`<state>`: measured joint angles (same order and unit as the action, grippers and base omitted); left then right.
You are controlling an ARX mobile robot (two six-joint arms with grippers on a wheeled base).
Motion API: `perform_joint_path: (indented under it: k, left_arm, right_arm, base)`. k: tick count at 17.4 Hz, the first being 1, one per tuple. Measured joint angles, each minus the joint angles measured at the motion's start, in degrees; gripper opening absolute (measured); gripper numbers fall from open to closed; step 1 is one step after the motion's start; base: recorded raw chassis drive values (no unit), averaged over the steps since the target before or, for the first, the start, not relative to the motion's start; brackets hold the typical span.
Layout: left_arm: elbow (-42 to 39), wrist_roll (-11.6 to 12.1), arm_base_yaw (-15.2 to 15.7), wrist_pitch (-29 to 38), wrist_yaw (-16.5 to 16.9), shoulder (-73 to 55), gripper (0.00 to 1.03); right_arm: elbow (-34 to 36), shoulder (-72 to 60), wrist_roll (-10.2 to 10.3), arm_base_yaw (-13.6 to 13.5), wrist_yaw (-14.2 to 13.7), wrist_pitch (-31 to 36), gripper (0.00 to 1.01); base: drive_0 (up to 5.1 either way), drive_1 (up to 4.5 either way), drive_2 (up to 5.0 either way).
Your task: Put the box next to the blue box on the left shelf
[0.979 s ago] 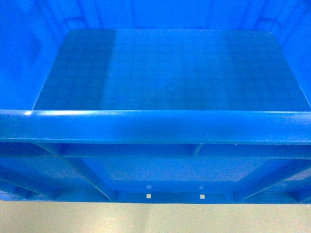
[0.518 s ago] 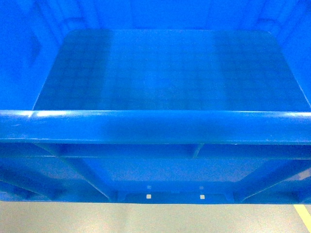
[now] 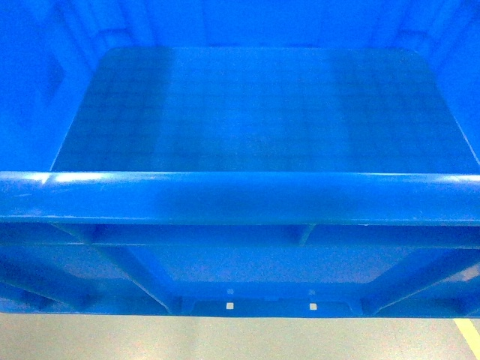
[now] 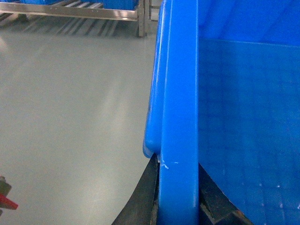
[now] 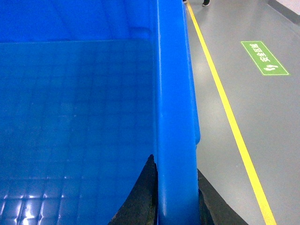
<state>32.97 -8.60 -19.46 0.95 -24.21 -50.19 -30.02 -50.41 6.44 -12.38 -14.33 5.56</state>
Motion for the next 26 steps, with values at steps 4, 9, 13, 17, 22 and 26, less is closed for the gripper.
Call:
perform_joint_path:
  k: [4,9,13,17,22,26]
  left_arm:
    - [0.00,0.02,0.00,0.24,0.00,0.00,0.09]
    - [0.00,0.00,0.00,-0.02,0.00,-0.24,0.09]
    - [0.00,-0.02,0.00,0.24,0.00,-0.22,0.09]
    - [0.00,0.00,0.00,0.22,0.00,-0.22,0.09]
    - [0.00,0.00,0.00,0.31,0.00,-0.22,0.09]
    - [0.00,0.00,0.00,0.37,0.00,-0.22,0.09]
  right_arm:
    - [0.00,-0.04,-0.02,0.02,0.00,0.24,0.10]
    - [0.00,-0.11,-0.02,0.00,0.00,-0.04,0.10]
    - [0.00,-0.09,-0.04,0.00,0.00,0.17,0.10]
    - [0.00,-0.11,-0.02,0.02,-0.02,0.09,0.10]
    - [0.00,-0.09,-0.04,0.00,-0.02,0.26,0.10]
    - [0.00,-0.11,-0.02,0.00,0.00,0.24,0.10]
  base:
    - [0.0,4.12,-4.1]
    - [0.0,4.10,-4.1]
    - [0.1,4.16,-4.1]
    - [0.0,4.06,-4.1]
    - [-0.1,4.04,-4.2]
    - [-0.1,4.02,-4.2]
